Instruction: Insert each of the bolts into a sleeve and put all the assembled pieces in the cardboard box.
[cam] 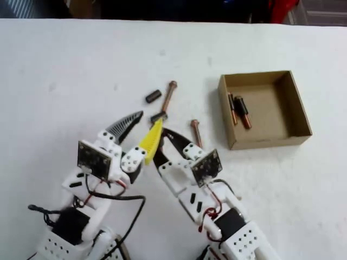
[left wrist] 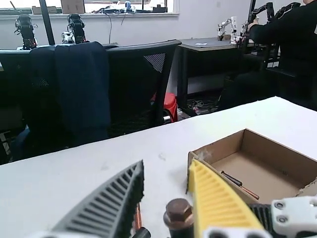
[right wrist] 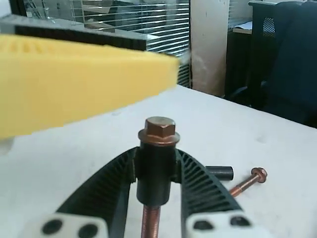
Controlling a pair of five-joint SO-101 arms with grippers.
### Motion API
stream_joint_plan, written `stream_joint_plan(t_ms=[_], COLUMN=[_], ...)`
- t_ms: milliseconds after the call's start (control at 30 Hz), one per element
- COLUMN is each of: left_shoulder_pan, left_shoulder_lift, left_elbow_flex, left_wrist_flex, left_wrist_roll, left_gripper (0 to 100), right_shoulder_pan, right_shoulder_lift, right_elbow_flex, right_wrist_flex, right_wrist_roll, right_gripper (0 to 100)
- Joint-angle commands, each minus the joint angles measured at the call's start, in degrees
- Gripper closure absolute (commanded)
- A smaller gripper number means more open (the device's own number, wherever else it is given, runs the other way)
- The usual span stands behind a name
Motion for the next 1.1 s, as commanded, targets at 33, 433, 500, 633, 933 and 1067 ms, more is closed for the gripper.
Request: stream_joint_plan(t_ms=[33, 433, 500, 633, 933, 1067], left_shoulder_pan=[-0.7, -14.6, -16.0, -17.5, -24.9, -26.1], left_shoulder_lift=[-0.9, -1.0, -1.0, -1.0, -1.0, -1.0], left_elbow_flex=[-1.3, -6.9, -6.9, -5.7, 3.2, 6.4], left_wrist_flex=[-0.4, 5.6, 6.9, 9.8, 10.1, 9.9], left_wrist_roll=[-0.5, -0.5, -0.5, -0.6, -0.7, -0.7], left_gripper=[83, 95, 96, 98, 98, 98], right_shoulder_pan=[0.2, 13.3, 16.0, 20.1, 25.5, 28.7], right_shoulder_lift=[-0.8, -0.8, -0.3, -0.2, 10.3, 22.0], right_elbow_flex=[-3.2, -20.7, -24.1, -31.5, -50.7, -56.9], right_wrist_flex=[0.0, 22.5, 25.5, 33.5, 47.8, 48.7], right_wrist_roll=[-0.4, -4.0, -4.0, -4.0, 4.5, 7.9], right_gripper=[98.1, 98.1, 98.1, 98.1, 98.1, 98.1])
